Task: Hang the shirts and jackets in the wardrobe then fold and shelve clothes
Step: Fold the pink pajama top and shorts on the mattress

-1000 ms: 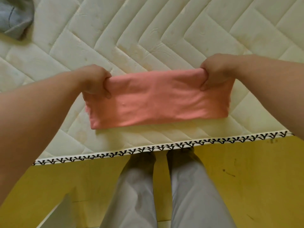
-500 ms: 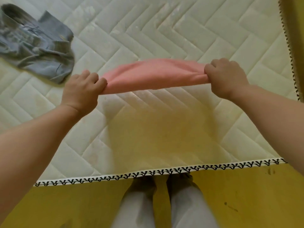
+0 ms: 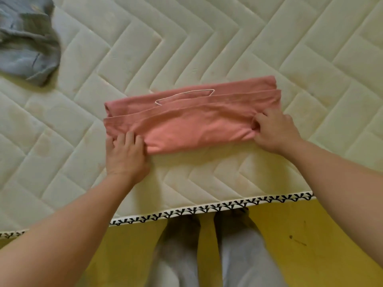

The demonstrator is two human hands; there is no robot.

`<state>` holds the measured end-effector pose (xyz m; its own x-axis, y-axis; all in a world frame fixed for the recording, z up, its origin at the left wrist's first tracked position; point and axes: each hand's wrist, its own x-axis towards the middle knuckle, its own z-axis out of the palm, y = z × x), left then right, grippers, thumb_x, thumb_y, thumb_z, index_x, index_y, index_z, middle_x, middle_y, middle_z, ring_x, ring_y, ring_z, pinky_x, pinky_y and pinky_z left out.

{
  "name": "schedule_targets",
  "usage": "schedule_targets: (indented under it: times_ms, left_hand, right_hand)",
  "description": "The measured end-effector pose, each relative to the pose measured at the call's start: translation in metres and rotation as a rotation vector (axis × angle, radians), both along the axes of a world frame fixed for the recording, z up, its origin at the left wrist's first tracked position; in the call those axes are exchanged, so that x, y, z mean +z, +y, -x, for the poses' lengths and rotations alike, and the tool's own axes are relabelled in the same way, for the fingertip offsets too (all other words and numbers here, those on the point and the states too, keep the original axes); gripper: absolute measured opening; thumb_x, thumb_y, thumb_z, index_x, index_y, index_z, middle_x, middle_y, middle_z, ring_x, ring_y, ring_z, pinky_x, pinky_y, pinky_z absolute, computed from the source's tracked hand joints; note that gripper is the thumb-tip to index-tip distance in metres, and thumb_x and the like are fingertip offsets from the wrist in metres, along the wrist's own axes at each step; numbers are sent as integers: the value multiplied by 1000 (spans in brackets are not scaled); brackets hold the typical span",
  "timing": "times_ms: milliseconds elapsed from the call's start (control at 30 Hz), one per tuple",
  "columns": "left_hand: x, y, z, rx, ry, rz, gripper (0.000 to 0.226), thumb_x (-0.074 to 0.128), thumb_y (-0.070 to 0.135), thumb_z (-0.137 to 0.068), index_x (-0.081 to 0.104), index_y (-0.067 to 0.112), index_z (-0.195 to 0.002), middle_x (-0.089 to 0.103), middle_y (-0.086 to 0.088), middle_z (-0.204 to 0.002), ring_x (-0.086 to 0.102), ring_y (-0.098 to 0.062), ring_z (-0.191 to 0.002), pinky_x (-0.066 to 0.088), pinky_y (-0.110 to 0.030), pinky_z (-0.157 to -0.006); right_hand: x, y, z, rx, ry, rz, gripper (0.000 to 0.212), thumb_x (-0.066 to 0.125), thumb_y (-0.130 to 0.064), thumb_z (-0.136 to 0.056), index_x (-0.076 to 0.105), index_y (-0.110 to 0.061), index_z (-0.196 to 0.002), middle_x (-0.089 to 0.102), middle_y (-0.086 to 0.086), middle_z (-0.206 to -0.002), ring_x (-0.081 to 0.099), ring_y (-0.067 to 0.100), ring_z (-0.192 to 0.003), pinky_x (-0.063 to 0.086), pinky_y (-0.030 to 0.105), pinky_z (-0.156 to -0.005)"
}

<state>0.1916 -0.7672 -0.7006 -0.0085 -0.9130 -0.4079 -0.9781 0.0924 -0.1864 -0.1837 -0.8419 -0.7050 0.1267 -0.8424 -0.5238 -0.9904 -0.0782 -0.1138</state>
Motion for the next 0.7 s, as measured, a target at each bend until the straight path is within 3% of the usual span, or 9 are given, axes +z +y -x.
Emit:
schedule_targets:
  times_ms: [67,133,200,267,400,500,600,700]
  left_hand:
    - [7,-9,25,120,88,48,36,50,33,-77,57,12,-106,57,-16,-120,51,-35,-110,32,-49,-94]
    - [11,-25,55,148,274,149,50,43,39,-83,54,13,-124,51,-14,-139,45,-33,-124,31,-48,-103]
    - [9,-45,87,131,417,201,60,35,45,-93,45,16,-144,38,-9,-156,36,-30,-141,24,-47,-114]
    - [0,-65,116,153,492,190,65,28,50,-97,34,18,-154,26,-5,-163,23,-26,-150,13,-47,-121]
    - [-32,-88,144,319,471,98,64,25,50,-103,15,22,-160,7,1,-168,4,-19,-155,-2,-47,-124]
    - [-48,-91,148,338,435,113,65,20,54,-103,13,24,-160,5,3,-168,2,-17,-155,-4,-46,-124]
    - [-54,-90,151,343,413,129,66,18,54,-102,14,24,-160,6,2,-168,3,-17,-155,-3,-46,-124]
    - [-52,-91,159,358,364,145,61,19,50,-104,16,25,-160,8,4,-168,4,-17,-155,-6,-48,-123]
  right_hand:
    - [7,-14,2,-219,-90,129,34,51,-30,-78,61,-9,-103,56,19,-110,51,40,-106,41,46,-87]
    - [6,-29,8,-497,-87,231,43,51,-39,-84,56,-9,-114,53,22,-120,50,42,-113,42,49,-93]
    - [-2,-42,15,-844,-138,118,59,57,-55,-86,50,-11,-126,53,19,-132,51,39,-121,43,47,-101]
    - [-14,-49,20,-1019,-270,-48,74,58,-67,-83,57,-6,-125,60,18,-130,57,37,-119,47,44,-101]
    - [-23,-46,23,-989,-492,-180,78,63,-72,-78,65,-10,-124,67,9,-122,64,29,-111,52,42,-98]
    - [-18,-45,26,-893,-573,-170,61,65,-64,-83,67,-14,-117,69,3,-113,65,26,-105,53,39,-95]
    - [4,-45,25,-789,-626,-83,36,60,-57,-91,67,-23,-101,67,-11,-92,65,19,-93,50,26,-78]
    - [41,-42,13,-655,-593,48,34,55,-55,-94,63,-22,-85,58,-19,-76,57,7,-71,39,19,-63]
